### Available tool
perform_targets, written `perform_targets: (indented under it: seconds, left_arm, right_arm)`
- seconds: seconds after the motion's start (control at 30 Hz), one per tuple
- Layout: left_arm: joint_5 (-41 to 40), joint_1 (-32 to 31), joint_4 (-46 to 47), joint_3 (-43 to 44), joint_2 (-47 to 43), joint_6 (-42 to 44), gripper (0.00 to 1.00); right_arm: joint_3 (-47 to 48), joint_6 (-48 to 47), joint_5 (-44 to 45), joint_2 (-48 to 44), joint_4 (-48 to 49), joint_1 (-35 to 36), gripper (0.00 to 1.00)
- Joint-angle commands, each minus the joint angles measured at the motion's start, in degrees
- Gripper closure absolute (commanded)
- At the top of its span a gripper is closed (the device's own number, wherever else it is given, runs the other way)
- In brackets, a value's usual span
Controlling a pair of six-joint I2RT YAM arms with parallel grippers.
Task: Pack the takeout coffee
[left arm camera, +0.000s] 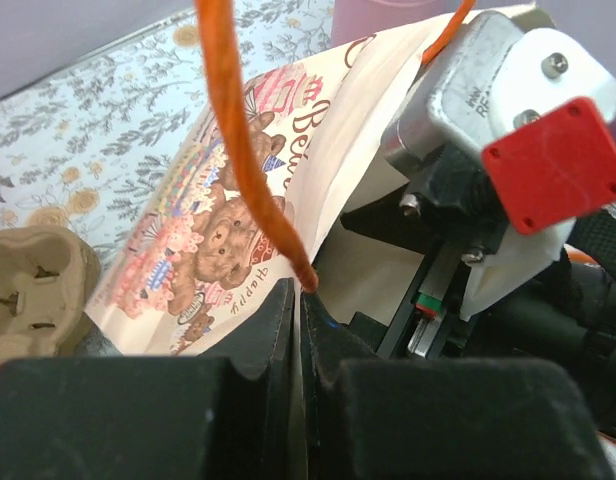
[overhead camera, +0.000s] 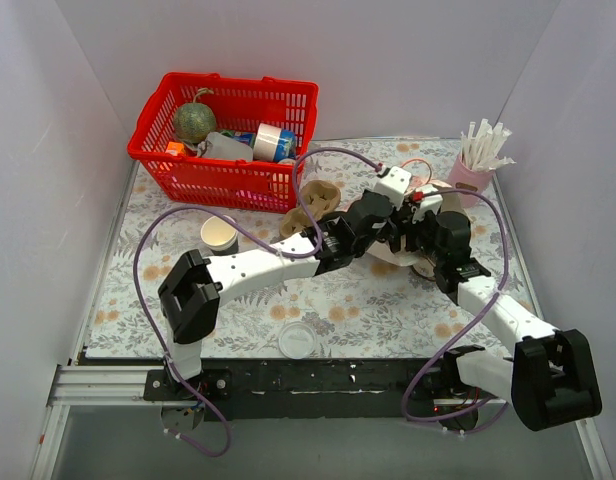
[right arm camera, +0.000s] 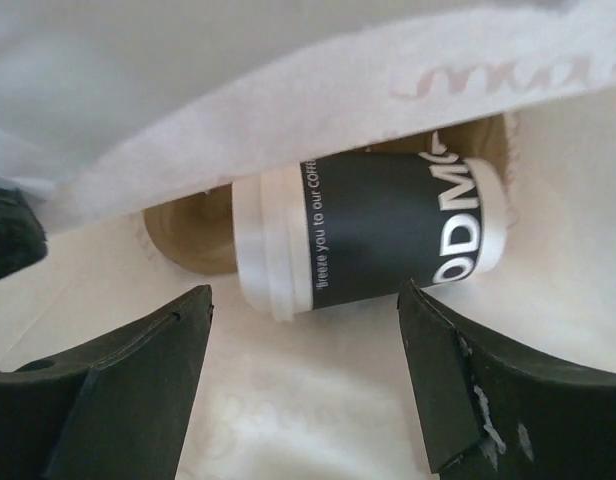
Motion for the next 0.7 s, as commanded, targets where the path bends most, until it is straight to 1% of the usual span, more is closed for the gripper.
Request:
perform_targets:
  seconds: [0.0, 0.07, 0.17, 0.23, 0.3, 0.33, 0.37, 0.4, 0.47, 0.57, 0.6, 0.67]
  left_arm:
    - [9.74, -1.42, -1.36, -0.26, -2.30, -7.78, 1.00]
    - [10.70, -0.72, -2.24, -0.35, -2.48, -9.36, 1.00]
    - [13.42, 0.07, -2.07, -1.31, -3.00, -11.83, 1.00]
    - [13.62, 0.34, -1.72, -2.27, -3.53, -13.14, 1.00]
    - [11.95, 0.25, -1.89, -2.63, -3.80, -14.29, 1.00]
    - [11.07, 0.34, -2.15, -2.72, -3.97, -16.64, 1.00]
    - [10.11, 0.34, -2.68, -2.72, -4.23, -17.36, 1.00]
    - [7.23, 0.34, -3.12, -2.63, -4.32, -18.41, 1.00]
    - [4.57, 0.34, -5.13, -2.19, -4.50, -20.44, 1.00]
    - [2.72, 0.34, -5.06, -2.54, -4.94, -22.02, 1.00]
    - [2.72, 0.34, -5.06, -2.63, -5.11, -22.46, 1.00]
    - [3.50, 0.34, -5.14, -2.46, -5.29, -23.86, 1.00]
  right_arm:
    - [-2.35, -6.81, -6.79, 2.73, 13.36, 2.64, 0.17]
    - [-2.44, -9.44, -9.43, 3.71, 13.90, 2.82, 0.17]
    - [-2.71, -11.82, -10.76, 5.38, 15.66, 3.43, 0.17]
    - [-3.32, -11.65, -12.87, 5.73, 17.84, 3.43, 0.18]
    - [-4.89, -8.24, -14.28, 5.03, 21.44, 3.69, 0.18]
    - [-7.25, -6.74, -14.98, 4.68, 26.85, 3.70, 0.18]
    - [-8.06, -4.90, -15.86, 4.42, 28.39, 3.78, 0.18]
    - [-8.41, -4.19, -16.47, 3.54, 28.75, 3.96, 0.18]
    - [-9.55, -3.92, -17.00, 2.48, 28.58, 4.05, 0.18]
    - [-9.74, -4.96, -15.35, 1.77, 27.36, 5.89, 0.19]
    - [-9.56, -6.10, -11.86, 2.82, 27.17, 7.90, 0.19]
    - [-9.21, -6.29, -8.32, 4.23, 27.96, 9.49, 0.20]
